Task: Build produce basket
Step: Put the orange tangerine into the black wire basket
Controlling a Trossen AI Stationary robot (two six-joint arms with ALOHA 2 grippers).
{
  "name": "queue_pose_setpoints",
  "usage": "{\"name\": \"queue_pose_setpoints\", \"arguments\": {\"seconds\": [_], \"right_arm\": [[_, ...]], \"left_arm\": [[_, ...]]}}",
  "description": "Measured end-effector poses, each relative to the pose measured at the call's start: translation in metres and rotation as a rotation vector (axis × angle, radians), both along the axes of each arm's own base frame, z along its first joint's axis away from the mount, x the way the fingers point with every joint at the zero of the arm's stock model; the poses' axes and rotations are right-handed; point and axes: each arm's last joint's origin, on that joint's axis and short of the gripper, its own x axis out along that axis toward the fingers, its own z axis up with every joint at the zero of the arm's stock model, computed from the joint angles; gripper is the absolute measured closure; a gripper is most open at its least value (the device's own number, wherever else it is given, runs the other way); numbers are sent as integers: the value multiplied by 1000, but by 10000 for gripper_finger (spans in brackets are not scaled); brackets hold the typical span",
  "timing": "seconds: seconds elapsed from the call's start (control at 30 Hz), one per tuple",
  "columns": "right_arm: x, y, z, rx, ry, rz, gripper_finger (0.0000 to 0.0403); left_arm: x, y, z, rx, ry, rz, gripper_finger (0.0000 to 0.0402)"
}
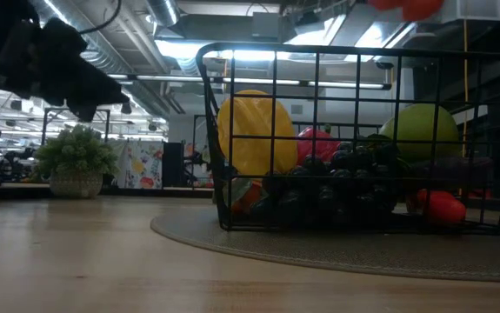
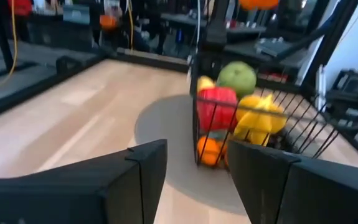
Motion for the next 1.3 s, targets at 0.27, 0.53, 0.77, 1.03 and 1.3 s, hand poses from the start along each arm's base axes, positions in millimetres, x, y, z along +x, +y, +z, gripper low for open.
{"name": "queue_pose_setpoints", "arguments": {"seconds": [0.27,0.53,0.77,1.03,1.3], "right_arm": [[-2,0,-1,-5,21,1,403],[-2,0,-1,-6,21,3,403],[-2,0,-1,-6,21,1,403],[-2,0,-1,-5,20,0,403],[1,0,0,-12,-10,25,403]], "left_arm": [[-9,-1,5,3,-62,-10,245],[-11,-6,-2,-49,-6,-62,245],[-11,-7,-2,10,1,-79,245],[-11,-7,-2,10,1,-81,245],[-11,-7,-2,10,2,-83,245]]}}
